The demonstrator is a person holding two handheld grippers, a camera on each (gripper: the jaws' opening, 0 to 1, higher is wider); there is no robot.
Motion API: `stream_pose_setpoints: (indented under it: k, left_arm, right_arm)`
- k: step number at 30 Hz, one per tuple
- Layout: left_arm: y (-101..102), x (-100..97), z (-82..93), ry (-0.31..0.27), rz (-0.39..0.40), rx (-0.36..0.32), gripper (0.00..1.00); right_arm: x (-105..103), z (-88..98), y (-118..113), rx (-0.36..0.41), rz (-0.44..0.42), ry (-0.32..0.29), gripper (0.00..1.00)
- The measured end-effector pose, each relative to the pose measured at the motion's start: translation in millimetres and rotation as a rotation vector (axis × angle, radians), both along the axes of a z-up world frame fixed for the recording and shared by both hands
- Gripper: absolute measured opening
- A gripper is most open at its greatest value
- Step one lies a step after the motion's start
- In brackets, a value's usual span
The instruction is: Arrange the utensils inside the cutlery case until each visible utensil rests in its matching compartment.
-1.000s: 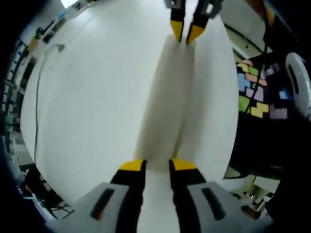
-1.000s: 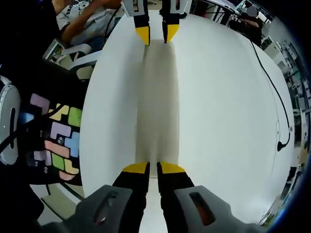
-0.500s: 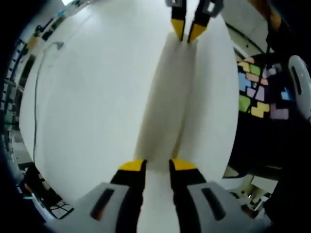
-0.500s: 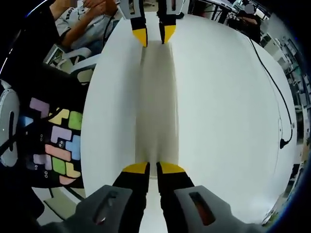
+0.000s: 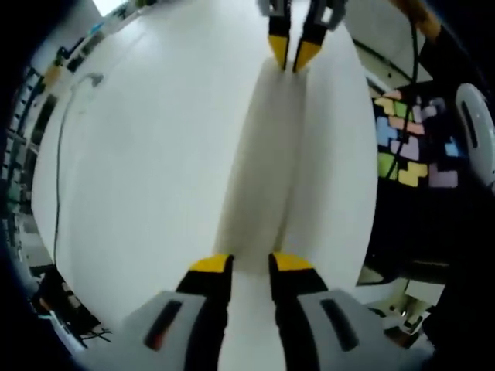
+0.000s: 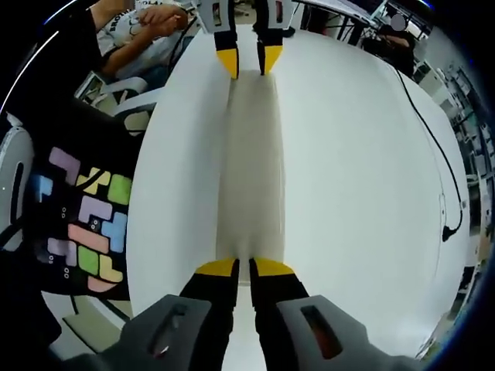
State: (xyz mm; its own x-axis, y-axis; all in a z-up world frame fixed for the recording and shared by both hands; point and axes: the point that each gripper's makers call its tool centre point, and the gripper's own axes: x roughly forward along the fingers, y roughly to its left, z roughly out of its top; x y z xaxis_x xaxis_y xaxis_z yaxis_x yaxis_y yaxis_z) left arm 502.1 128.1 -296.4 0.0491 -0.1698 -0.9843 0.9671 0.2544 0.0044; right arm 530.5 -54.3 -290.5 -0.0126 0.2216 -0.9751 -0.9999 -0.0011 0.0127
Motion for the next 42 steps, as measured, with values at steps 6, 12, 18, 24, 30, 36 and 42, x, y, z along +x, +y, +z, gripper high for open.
stream_pose_setpoints:
  k: [6, 12, 18, 24, 30, 36, 42]
  left_arm:
    - [-2, 0.8, -0.2, -0.014, -0.020, -0.051, 0.20]
    - [-4, -6.8, -2.6, -0.021, -0.044, -0.063, 0.20]
    - [-21, -5.5, 13.5, -0.121, -0.108, -0.215, 0.16]
    - [-33, -4.0, 30.0, -0.179, -0.078, -0.363, 0.26]
    - [-52, 18.8, 63.4, -0.375, -0.067, -0.615, 0.29]
    - [-61, 15.8, 69.8, -0.405, -0.055, -0.737, 0.35]
    - [-53, 17.6, 60.4, -0.421, 0.002, -0.860, 0.39]
  right_arm:
    - [-18, -3.3, -6, 0.016, 0.017, -0.046, 0.05]
    - [-51, -11.1, -13, 0.100, -0.066, -0.013, 0.05]
    - [-58, 14.9, -14, 0.283, -0.052, -0.074, 0.07]
    - [-67, 41.1, -11, 0.436, -0.032, -0.159, 0.17]
    - [-73, 42.7, -5, 0.580, -0.037, -0.223, 0.19]
    - [-66, 52.7, -4, 0.714, -0.078, -0.311, 0.22]
    - [-65, 45.8, -8, 0.748, -0.151, -0.377, 0.29]
